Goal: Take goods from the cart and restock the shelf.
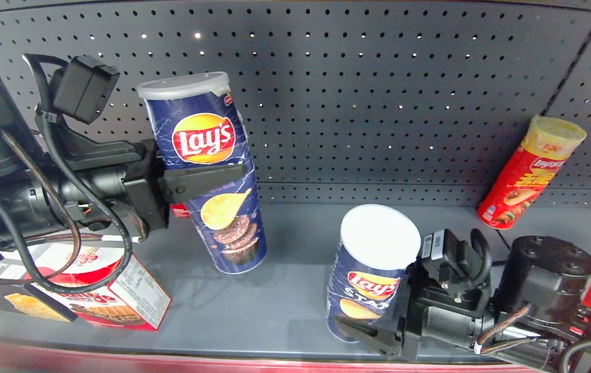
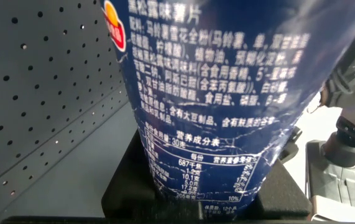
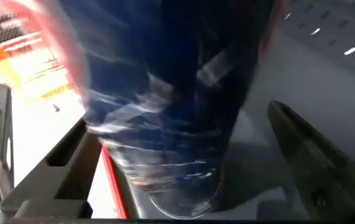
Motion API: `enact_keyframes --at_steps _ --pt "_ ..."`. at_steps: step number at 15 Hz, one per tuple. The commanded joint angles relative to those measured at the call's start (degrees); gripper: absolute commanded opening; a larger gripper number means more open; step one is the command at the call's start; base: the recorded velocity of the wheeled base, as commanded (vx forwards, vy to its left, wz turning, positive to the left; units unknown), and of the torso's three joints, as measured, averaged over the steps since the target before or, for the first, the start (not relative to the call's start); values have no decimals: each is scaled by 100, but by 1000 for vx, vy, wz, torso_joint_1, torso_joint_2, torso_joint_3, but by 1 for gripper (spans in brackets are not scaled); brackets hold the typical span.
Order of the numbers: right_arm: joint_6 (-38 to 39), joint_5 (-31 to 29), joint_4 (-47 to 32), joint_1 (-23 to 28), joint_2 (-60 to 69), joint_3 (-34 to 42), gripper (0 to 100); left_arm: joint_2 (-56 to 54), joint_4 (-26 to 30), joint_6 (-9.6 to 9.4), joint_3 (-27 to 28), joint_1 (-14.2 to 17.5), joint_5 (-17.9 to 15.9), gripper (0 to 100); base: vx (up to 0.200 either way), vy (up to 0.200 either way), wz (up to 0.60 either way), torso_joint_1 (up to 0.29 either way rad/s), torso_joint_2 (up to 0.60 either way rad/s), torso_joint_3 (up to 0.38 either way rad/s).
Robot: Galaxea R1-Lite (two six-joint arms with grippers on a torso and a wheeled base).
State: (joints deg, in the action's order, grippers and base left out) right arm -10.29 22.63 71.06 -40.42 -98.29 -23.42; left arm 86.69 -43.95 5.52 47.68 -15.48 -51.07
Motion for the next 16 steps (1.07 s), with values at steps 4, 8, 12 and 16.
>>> enact_keyframes --at_steps 4,8,12,16 --pt "-8 -232 -75 -1 1278 566 100 6 0 1 31 1 0 0 0 0 0 0 0 0" --pt "-8 -267 -664 35 2710 1217 100 -20 -9 1 14 1 0 0 0 0 0 0 0 0" --pt "27 -1340 -2369 96 4389 1331 100 -38 0 1 14 19 0 0 0 0 0 0 0 0" --pt "141 -2104 -3221 96 5857 1955 100 -29 -9 1 84 -34 9 0 0 0 0 0 0 0"
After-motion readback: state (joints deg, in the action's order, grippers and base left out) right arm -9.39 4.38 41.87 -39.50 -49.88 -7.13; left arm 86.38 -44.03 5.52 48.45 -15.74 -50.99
